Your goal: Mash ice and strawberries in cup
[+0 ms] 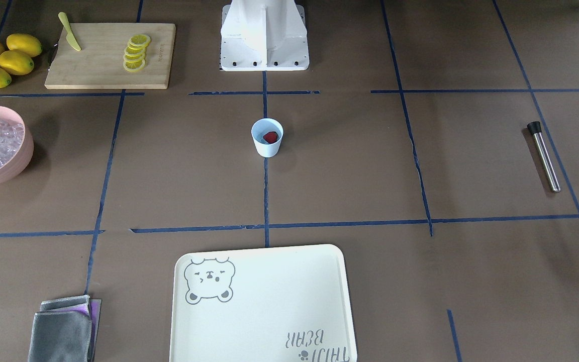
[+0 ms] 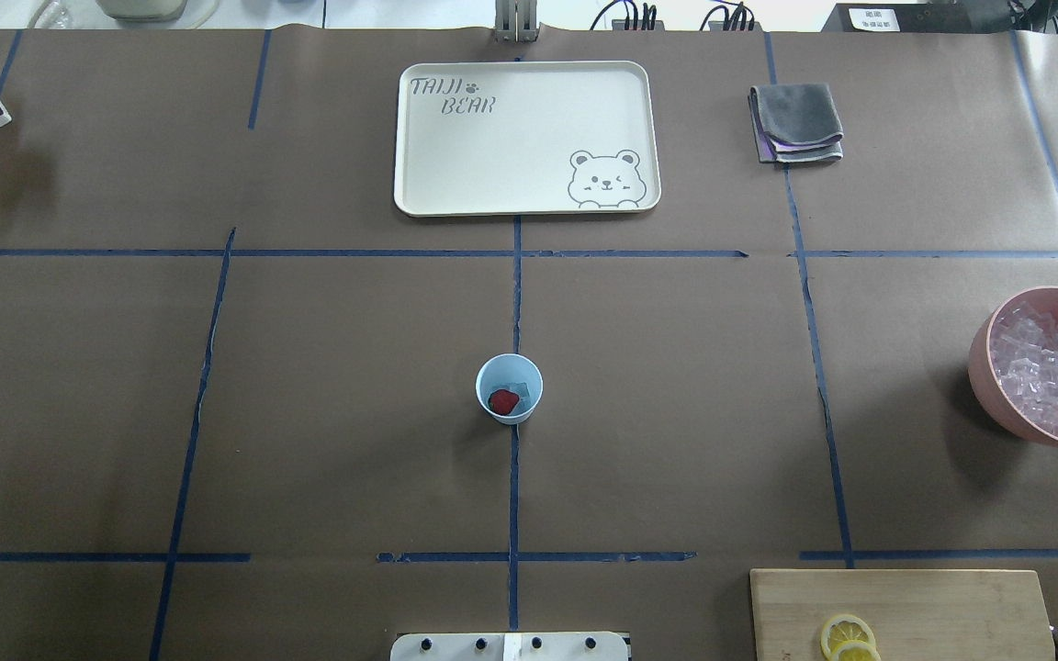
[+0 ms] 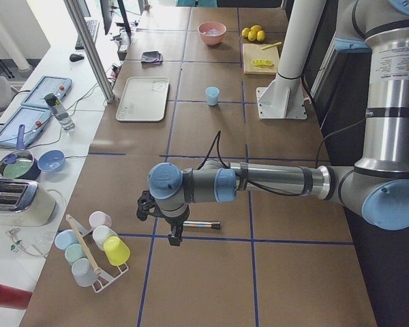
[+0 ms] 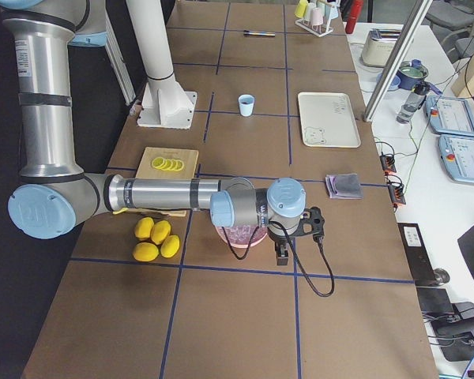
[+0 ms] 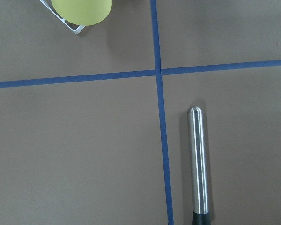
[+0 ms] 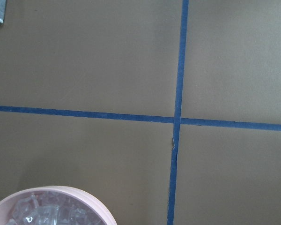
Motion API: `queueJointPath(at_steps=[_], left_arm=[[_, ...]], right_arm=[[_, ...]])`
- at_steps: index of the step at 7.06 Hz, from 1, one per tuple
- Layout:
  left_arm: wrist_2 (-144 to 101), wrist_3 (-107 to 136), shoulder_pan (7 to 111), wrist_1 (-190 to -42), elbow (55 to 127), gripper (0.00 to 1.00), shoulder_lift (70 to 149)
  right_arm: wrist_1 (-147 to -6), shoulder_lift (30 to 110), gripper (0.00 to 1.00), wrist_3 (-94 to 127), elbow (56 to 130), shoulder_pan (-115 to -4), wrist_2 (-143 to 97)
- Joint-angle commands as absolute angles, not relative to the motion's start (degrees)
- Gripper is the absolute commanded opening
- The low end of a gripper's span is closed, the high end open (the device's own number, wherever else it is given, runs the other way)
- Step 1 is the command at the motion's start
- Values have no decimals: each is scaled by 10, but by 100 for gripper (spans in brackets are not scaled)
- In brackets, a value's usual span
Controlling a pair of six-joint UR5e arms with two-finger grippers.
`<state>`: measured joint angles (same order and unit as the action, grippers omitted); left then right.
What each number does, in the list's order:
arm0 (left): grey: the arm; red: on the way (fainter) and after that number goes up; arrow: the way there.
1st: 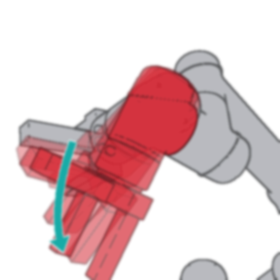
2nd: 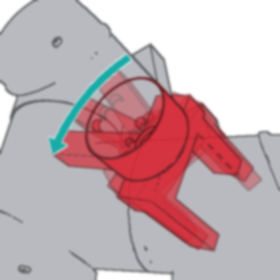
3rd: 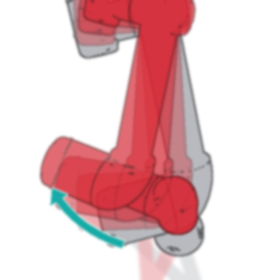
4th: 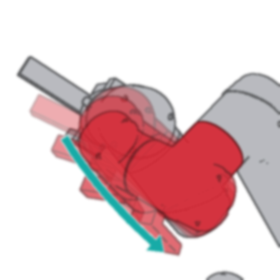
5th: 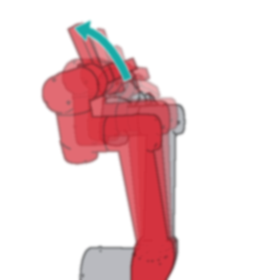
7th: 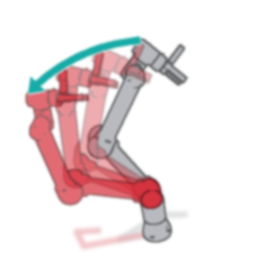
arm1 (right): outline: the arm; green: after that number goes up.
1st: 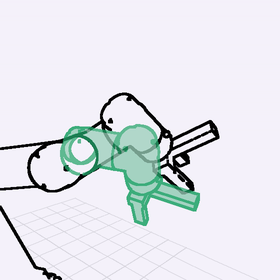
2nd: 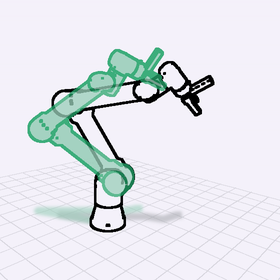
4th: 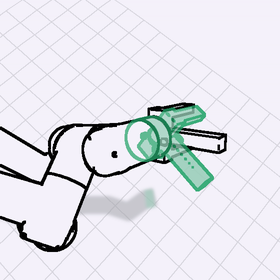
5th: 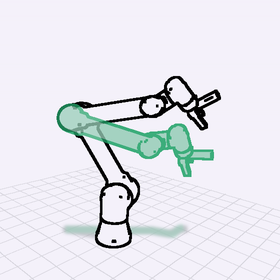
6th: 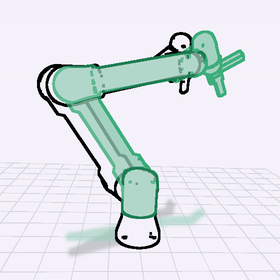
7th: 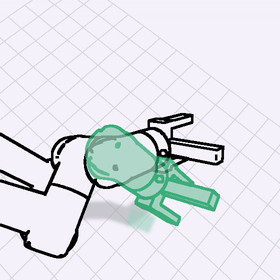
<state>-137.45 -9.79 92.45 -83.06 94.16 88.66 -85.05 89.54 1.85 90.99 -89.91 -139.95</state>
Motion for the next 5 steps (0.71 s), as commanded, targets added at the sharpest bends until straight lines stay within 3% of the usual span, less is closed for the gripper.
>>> queueJointPath(at_steps=[1, 5], left_arm=[[-1375, -98, 925, -831, 940, 100, 886], [-1375, -98, 925, -831, 940, 100, 886]], right_arm=[[-850, 897, 99, 18, 887, -903, -1414], [-849, 906, 99, 18, 887, -918, -1433]])
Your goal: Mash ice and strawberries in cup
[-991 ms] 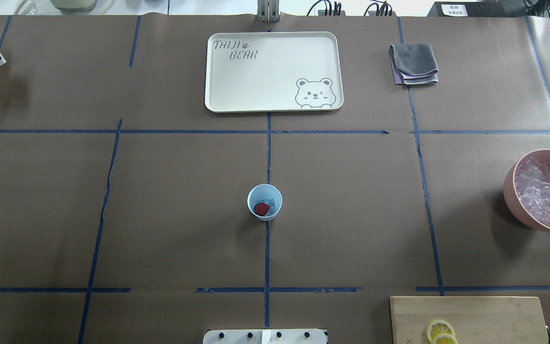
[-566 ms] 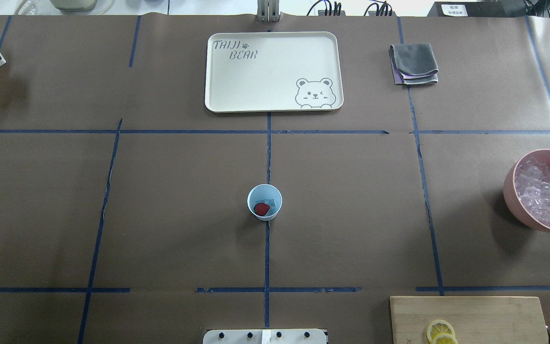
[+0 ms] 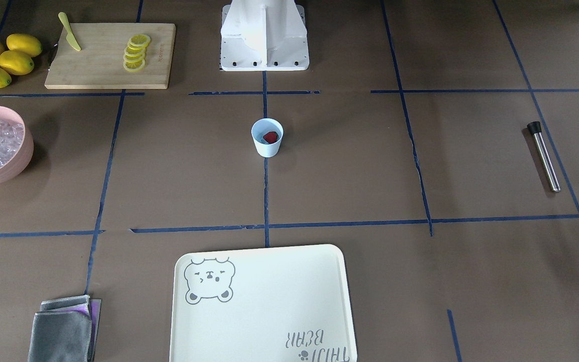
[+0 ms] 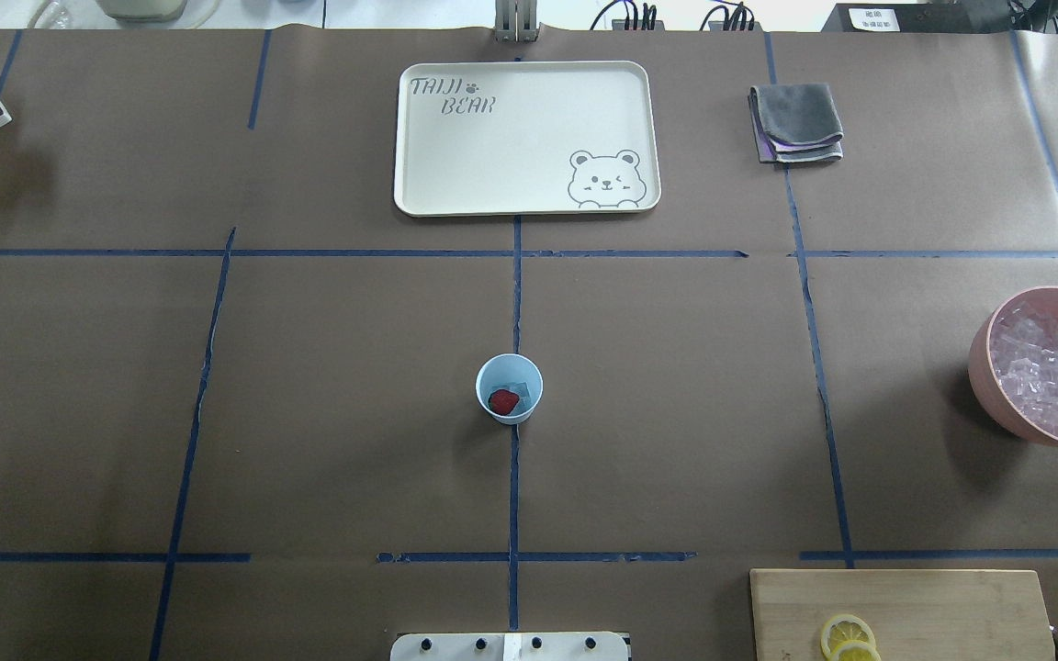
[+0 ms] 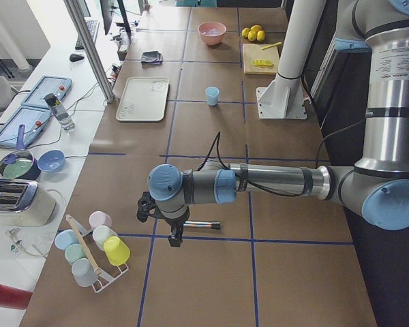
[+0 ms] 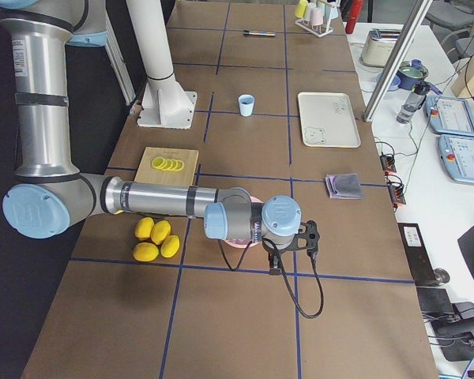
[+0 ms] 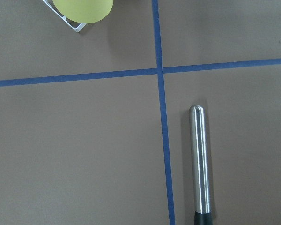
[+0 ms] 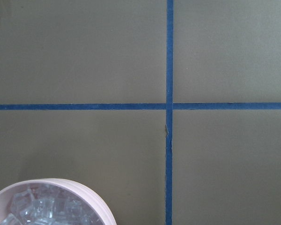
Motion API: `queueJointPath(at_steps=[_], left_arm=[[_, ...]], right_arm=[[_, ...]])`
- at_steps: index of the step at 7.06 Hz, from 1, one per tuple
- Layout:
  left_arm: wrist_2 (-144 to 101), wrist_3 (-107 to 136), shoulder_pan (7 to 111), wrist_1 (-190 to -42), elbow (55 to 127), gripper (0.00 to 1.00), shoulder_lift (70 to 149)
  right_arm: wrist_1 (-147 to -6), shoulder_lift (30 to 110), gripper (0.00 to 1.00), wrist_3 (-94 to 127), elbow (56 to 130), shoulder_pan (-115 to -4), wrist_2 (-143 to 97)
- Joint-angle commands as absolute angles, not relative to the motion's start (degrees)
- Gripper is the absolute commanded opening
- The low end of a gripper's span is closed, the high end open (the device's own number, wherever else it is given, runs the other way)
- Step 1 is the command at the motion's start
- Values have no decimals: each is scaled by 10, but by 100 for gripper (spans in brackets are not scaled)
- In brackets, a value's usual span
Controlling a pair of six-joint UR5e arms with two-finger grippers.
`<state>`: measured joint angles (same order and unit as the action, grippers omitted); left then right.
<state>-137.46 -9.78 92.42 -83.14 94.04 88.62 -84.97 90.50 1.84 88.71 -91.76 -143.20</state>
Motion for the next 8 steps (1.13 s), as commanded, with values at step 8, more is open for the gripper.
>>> queueJointPath(at_steps=[8], left_arm=[[-1375, -98, 924, -831, 940, 100, 886]], right_arm=[[-845, 905, 99, 16, 888, -919, -1427]])
